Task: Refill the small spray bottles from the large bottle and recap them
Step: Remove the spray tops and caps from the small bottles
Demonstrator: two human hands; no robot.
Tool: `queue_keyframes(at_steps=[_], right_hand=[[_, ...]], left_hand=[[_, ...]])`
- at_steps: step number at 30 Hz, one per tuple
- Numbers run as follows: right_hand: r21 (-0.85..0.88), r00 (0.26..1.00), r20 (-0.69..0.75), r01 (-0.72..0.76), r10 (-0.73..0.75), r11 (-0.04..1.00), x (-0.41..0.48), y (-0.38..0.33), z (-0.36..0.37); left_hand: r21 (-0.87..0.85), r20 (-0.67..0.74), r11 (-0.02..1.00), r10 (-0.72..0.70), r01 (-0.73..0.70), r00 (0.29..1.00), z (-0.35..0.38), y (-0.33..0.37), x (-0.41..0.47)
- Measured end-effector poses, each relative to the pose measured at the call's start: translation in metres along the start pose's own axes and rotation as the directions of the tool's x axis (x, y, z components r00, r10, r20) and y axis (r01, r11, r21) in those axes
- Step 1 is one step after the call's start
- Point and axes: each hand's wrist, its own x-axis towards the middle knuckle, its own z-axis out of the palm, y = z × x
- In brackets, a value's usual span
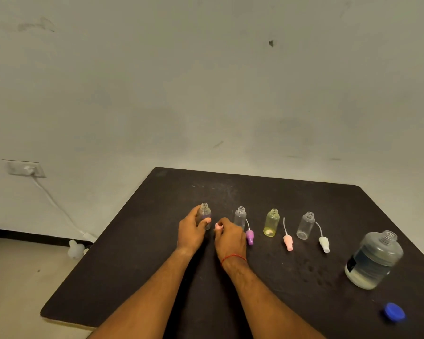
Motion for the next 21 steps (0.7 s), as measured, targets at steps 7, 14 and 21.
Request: queue_keyframes(at_steps=[7, 14, 21], right_hand=[[0.043, 1.000, 0.005, 0.023, -0.024, 0.999, -0.002, 0.003, -0.006], [0.038, 0.999, -0.001, 0.038, -0.038, 0.999, -0.010, 0.008, -0.018], [0.039, 0.999, 0.010, 0.050, -0.051, 0.998, -0.017, 0.013, -0.024]], left_hand=[[-0.021, 0.007, 1.000, -0.023, 0.023, 1.000, 0.000, 0.001, -0.002], [-0.070, 0.026, 0.995, -0.068, 0.070, 0.997, -0.003, 0.001, -0.008], [-0.060, 0.004, 0.997, -0.047, 0.047, 0.999, -0.006, 0.006, -0.013]])
